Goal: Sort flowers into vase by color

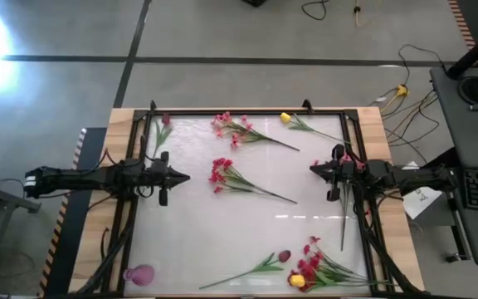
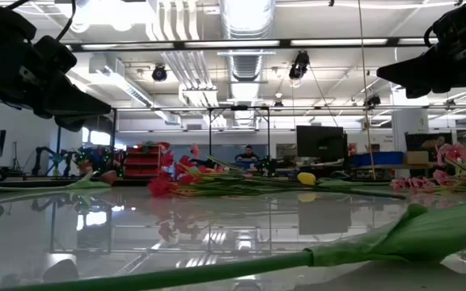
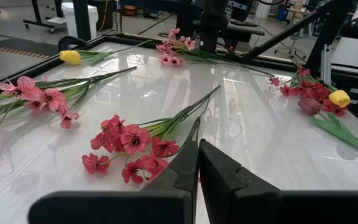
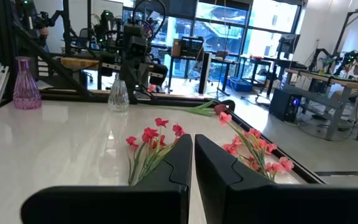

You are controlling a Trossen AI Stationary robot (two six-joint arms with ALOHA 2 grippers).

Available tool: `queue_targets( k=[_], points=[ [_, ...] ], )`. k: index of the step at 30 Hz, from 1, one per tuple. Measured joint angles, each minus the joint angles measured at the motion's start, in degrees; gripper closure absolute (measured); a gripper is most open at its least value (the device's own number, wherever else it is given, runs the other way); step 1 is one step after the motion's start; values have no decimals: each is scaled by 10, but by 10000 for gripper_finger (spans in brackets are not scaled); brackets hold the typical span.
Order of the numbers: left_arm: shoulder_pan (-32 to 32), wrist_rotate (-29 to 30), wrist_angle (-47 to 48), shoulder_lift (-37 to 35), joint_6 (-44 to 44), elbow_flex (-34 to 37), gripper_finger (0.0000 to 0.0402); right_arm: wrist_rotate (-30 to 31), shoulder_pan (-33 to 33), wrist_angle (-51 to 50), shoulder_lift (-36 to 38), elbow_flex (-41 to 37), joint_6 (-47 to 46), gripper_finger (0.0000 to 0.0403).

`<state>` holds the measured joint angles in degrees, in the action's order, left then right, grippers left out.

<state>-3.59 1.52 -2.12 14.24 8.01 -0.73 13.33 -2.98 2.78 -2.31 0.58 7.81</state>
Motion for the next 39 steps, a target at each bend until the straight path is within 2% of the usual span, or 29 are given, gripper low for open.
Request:
queue_targets(
  k=[2,5,8,10,16,18,24,29,32,35,39],
  points=[
    [0,0,0,0,0,0,402,-1,0,16,-2,0,-13,390],
    [0,0,0,0,0,0,402,-13,0,67,-1,0,-84,390],
    [0,0,0,0,0,0,402,5,0,99,-6,0,-238,390],
    [0,0,0,0,0,0,402,5,0,97,-7,0,-304,390],
    [0,0,0,1,0,0,402,-3,0,97,-46,3,-275,390],
    [0,0,0,2,0,0,402,-9,-1,61,-77,17,-275,390],
    [0,0,0,4,0,0,402,-23,-1,-4,-239,87,-242,390],
    [0,7,-33,4,-19,0,402,-50,-1,-42,-394,164,-263,380],
    [0,7,-98,5,42,0,402,-66,-4,-67,-485,213,-261,343],
    [0,8,-148,4,101,0,402,-65,-5,-54,-570,259,-249,290],
    [0,3,-208,5,123,0,402,-70,-5,-55,-673,316,-248,233]
  ],
)
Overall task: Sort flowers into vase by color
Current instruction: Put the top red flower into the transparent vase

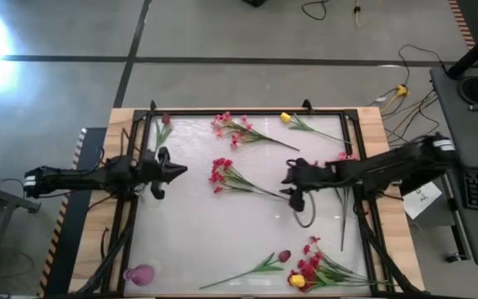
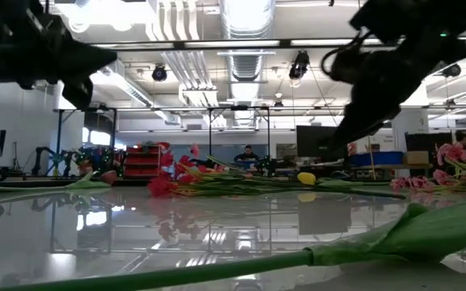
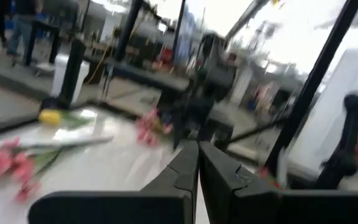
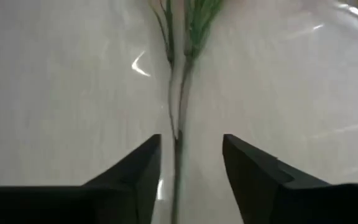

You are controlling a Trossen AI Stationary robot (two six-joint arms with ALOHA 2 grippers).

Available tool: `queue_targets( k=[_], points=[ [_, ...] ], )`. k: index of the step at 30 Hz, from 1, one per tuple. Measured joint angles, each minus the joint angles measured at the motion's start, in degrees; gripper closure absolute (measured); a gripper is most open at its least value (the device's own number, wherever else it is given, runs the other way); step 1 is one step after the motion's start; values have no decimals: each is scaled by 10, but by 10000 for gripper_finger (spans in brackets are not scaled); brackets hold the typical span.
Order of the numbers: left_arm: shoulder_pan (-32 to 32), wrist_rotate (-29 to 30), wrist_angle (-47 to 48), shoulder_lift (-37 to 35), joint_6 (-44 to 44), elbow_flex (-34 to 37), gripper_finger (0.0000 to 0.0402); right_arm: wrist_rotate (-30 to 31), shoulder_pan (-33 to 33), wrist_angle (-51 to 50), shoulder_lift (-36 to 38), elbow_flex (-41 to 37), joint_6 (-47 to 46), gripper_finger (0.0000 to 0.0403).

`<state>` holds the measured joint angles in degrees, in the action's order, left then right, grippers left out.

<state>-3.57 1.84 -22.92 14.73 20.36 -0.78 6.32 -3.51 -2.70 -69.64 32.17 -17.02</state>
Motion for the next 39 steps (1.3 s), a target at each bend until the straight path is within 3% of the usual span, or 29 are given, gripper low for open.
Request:
queue_targets(
  k=[6,11,15,20,22,25,30,33,36,39],
  points=[
    [0,2,-39,49,-68,-54,402,-3,0,11,-140,81,6,212],
    [2,-17,-25,196,-97,-150,401,-1,0,40,-244,136,27,232],
    [2,-70,-25,304,-93,-193,378,33,0,34,-295,173,33,271],
    [5,-119,-22,382,-62,-209,308,40,0,30,-325,209,54,358],
    [19,-118,-30,390,-59,-210,278,48,0,26,-319,215,64,383],
    [72,-92,-65,385,-73,-205,255,73,1,18,-282,217,65,390],
    [216,133,-103,386,-139,-169,251,120,4,16,-186,209,50,393],
    [266,231,-203,409,-155,-138,251,138,2,51,-127,204,51,394],
    [254,235,-295,448,-153,-122,251,140,-8,152,-79,190,67,394],
    [225,200,-324,488,-149,-126,251,135,-18,233,-55,169,89,394]
  ],
)
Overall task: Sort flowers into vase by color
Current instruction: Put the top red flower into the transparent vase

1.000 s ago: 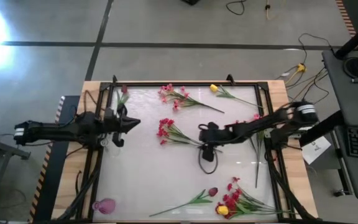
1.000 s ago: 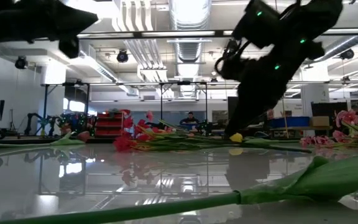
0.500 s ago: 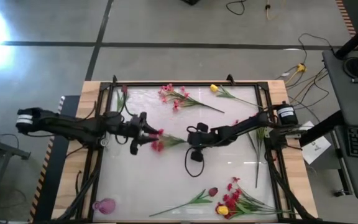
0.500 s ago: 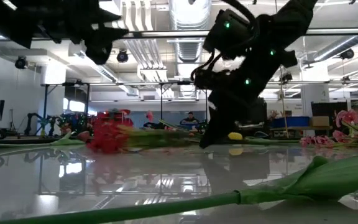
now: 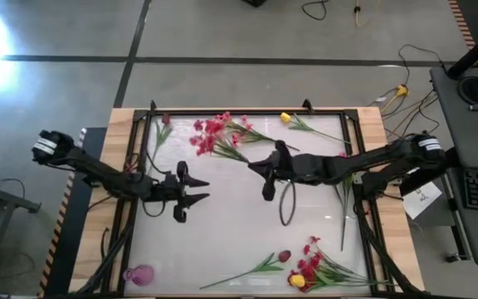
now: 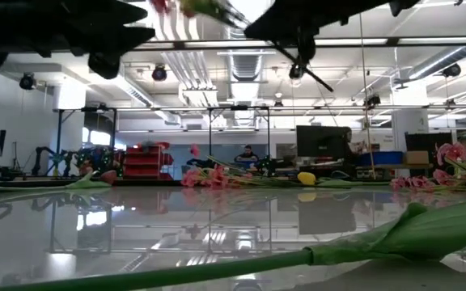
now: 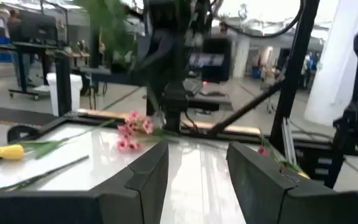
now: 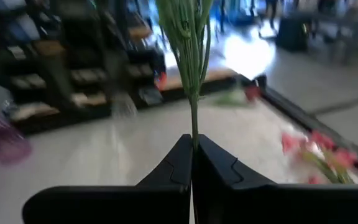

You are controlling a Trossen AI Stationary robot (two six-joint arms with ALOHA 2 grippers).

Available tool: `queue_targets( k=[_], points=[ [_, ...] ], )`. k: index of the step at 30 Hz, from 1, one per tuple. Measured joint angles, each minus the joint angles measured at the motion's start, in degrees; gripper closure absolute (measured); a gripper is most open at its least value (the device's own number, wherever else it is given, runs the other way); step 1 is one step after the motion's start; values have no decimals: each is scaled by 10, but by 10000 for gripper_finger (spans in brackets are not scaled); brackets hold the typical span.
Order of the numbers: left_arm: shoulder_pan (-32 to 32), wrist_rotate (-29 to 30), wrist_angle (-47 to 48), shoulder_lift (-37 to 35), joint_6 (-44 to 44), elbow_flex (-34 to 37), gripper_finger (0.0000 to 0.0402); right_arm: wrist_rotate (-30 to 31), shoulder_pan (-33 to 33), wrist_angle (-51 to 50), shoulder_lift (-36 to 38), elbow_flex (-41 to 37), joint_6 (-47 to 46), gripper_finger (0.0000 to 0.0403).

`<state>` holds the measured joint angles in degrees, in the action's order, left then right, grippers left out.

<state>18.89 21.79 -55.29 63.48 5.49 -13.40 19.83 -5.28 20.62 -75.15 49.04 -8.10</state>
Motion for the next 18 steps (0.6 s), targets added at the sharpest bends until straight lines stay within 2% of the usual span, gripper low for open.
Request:
queue_targets(
  k=[3,6,8,13,18],
  points=[
    [-41,-39,-54,49,-5,-14,250,-3,-6,68,9,-12,24,394],
    [-89,-133,-170,102,-16,-41,247,-8,-12,111,-9,-14,42,394],
    [-119,-183,-215,133,-16,-60,242,-28,-14,133,-29,-16,46,394],
    [-184,-273,-240,188,-15,-110,216,-48,-23,229,-68,-15,52,394],
    [-199,-346,-278,222,-20,-165,194,-49,-23,272,-95,-15,52,394]
  ],
)
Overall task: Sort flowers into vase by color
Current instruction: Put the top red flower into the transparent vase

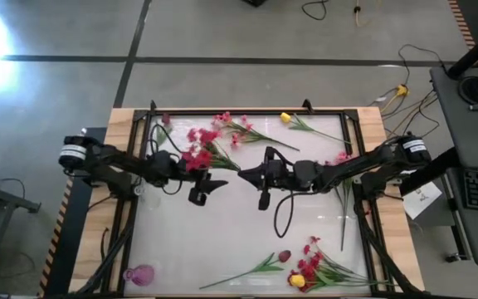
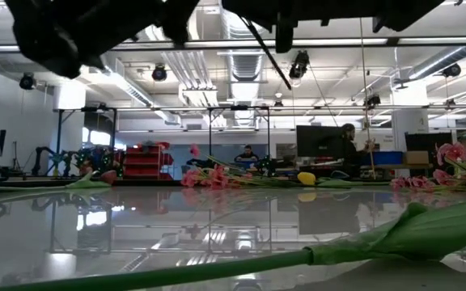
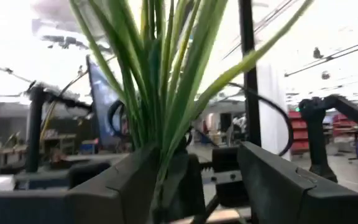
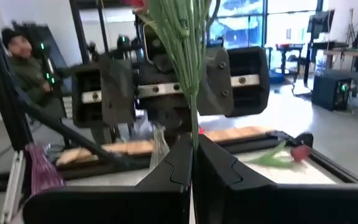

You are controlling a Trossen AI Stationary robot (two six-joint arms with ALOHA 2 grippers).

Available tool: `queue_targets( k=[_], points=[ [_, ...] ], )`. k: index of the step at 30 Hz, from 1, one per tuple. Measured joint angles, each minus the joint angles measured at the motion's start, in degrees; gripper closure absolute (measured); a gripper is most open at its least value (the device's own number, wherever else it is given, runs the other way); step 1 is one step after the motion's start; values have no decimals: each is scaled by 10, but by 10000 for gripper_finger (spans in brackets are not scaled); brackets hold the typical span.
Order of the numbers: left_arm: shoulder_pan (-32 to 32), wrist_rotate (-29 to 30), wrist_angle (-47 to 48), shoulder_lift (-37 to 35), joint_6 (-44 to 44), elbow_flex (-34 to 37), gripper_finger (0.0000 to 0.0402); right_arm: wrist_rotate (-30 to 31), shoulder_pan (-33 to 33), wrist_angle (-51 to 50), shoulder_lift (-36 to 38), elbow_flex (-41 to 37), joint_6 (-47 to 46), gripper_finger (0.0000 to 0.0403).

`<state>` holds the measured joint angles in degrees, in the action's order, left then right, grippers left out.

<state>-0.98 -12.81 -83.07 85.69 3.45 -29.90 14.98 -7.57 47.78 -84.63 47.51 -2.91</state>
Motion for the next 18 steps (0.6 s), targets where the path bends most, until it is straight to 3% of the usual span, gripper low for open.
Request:
queue_targets(
  k=[5,14,18],
  points=[
    [-12,-18,20,29,-1,-41,195,0,0,25,-17,0,0,394],
    [-50,-9,49,-9,15,0,205,19,-20,19,-1,0,29,394],
    [-52,-49,57,-14,26,-17,205,32,-14,17,1,0,27,394]
  ],
)
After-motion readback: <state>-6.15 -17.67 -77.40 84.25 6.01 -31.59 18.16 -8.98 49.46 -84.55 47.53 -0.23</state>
